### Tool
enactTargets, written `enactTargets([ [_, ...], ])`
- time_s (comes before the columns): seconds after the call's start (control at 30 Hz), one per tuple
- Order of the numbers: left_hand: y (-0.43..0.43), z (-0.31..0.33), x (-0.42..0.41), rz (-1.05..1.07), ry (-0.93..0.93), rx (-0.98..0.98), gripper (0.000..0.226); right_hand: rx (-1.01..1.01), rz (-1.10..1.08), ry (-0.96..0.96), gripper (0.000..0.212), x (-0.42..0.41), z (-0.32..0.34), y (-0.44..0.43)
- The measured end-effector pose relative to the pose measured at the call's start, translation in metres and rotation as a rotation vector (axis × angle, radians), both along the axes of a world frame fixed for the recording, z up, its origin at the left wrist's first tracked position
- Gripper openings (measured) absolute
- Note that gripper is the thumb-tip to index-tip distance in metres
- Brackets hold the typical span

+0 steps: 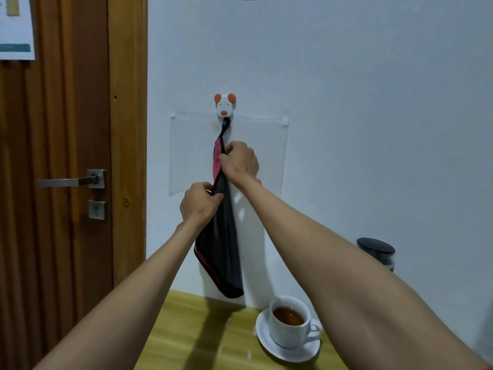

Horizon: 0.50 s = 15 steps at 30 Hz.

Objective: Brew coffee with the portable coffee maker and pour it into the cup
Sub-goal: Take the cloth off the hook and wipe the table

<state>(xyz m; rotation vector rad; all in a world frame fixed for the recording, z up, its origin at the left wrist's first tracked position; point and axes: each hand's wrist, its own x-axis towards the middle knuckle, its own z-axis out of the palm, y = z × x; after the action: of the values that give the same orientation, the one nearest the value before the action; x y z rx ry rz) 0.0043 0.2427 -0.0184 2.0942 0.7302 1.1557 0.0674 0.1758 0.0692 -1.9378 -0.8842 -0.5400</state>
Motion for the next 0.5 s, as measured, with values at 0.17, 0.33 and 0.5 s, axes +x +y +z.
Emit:
enactTargets([
  [0.17,-0.01,0.031,-0.016,-0.019,-0.077,0.026,0.026,0.143,0.061,0.0,0.005,-0.009,0.022,-0.015],
  [0.33,-0.029,0.031,-0.038,-0.115,-0.068,-0.003,0.022,0.16,0.102,0.045,0.005,-0.024,0.021,-0.041],
  [0.5,-0.051,0.02,-0.069,-0.354,0.028,-0.118,0.016,0.144,0.182,0.196,0.01,-0.031,0.002,-0.074],
])
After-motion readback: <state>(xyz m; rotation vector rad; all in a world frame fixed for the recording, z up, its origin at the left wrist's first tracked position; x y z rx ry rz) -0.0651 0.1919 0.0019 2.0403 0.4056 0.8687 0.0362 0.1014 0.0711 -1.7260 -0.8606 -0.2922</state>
